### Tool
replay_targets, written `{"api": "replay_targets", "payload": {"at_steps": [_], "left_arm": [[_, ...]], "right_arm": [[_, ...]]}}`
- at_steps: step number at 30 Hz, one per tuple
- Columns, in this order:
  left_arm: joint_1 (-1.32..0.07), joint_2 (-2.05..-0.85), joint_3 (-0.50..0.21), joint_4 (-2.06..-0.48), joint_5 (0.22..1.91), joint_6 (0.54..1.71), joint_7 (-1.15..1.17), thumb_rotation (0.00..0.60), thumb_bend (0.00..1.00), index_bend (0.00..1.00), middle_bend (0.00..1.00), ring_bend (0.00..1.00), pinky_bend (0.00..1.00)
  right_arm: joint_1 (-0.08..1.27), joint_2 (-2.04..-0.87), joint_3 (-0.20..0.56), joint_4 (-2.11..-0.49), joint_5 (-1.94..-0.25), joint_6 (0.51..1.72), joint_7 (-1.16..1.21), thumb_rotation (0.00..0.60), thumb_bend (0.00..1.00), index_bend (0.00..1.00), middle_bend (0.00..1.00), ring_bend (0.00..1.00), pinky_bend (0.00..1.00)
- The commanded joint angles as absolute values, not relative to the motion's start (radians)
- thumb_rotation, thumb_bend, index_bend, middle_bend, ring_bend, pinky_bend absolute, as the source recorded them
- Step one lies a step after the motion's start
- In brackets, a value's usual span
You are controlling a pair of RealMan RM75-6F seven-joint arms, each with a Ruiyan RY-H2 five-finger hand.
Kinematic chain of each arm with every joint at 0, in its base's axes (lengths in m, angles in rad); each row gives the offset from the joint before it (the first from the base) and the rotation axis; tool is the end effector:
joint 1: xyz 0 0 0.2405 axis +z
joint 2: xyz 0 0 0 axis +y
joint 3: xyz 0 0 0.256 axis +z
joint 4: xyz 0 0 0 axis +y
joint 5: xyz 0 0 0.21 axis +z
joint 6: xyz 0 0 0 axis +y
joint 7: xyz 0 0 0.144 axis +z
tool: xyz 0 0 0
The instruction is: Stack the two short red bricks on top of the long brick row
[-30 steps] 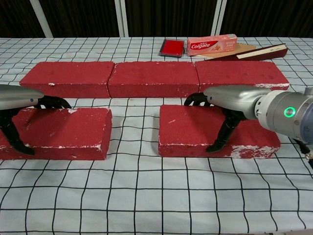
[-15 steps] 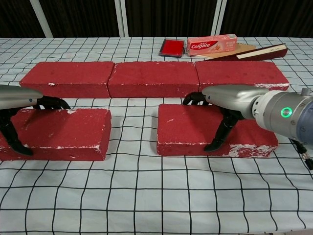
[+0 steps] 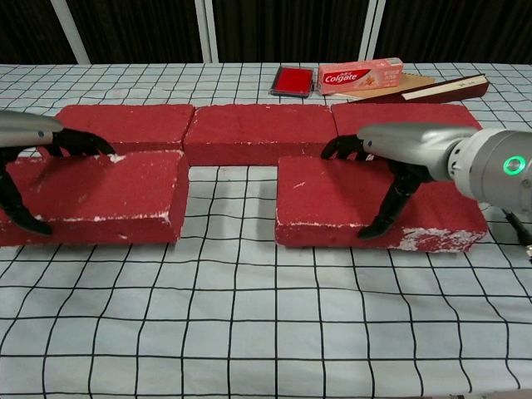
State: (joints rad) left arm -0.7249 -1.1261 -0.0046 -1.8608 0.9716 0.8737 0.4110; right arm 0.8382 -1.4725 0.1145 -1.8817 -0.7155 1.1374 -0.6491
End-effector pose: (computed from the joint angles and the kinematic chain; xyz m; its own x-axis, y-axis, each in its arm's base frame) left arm -0.1924 0.2941 0.0618 0.5502 0.4587 0.6977 0.8345 -0.3312 -0.4403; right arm -0.1082 -0.2967 -0.0080 0.4337 -0.3965 0.8091 -0.8946 -0.2968 0.3341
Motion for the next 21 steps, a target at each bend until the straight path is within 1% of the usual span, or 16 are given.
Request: {"api": "replay_targets", "payload": {"at_steps": [1,6,8,11,15,17,21], "left_arm": [[-0.765,-1.046,-0.066,-1.907,0.965,0.872,0.398,0.6,0.17,0.16,0.24,0.15,0.29],[-0.837,-0.989,-0.129,-1.911,0.897,0.807,0.39,0.6,0.17,0.16,0.24,0.14,0.28],[-0.887,-0.976,-0.147,-1.887,0.835,0.746,0.391,0.6,0.17,0.16,0.24,0.14,0.27],[-0.96,-0.986,-0.161,-1.823,0.749,0.676,0.4,0.6,0.17,0.16,0.24,0.14,0.27],[-1.029,-1.035,-0.169,-1.728,0.683,0.636,0.405,0.6,0.17,0.17,0.24,0.14,0.26],[-1.058,-1.062,-0.167,-1.673,0.659,0.615,0.405,0.6,0.17,0.17,0.24,0.14,0.26],[-1.12,-1.122,-0.141,-1.543,0.605,0.564,0.421,0.6,0.17,0.17,0.24,0.14,0.26]], "right_arm": [[0.816,-1.341,0.149,-1.988,-0.742,1.156,-0.616,0.6,0.26,0.23,0.26,0.26,0.32],[0.814,-1.204,0.202,-2.032,-0.743,1.106,-0.551,0.6,0.26,0.24,0.26,0.26,0.32],[0.82,-1.15,0.23,-2.012,-0.735,1.054,-0.506,0.6,0.26,0.24,0.26,0.26,0.32],[0.841,-1.105,0.258,-1.948,-0.727,0.963,-0.45,0.6,0.26,0.24,0.26,0.26,0.32],[0.878,-1.087,0.289,-1.85,-0.718,0.85,-0.382,0.6,0.26,0.24,0.26,0.26,0.31],[0.908,-1.082,0.291,-1.789,-0.711,0.792,-0.381,0.6,0.26,0.24,0.26,0.26,0.31],[0.968,-1.109,0.297,-1.67,-0.7,0.681,-0.349,0.6,0.26,0.24,0.26,0.26,0.31]]}}
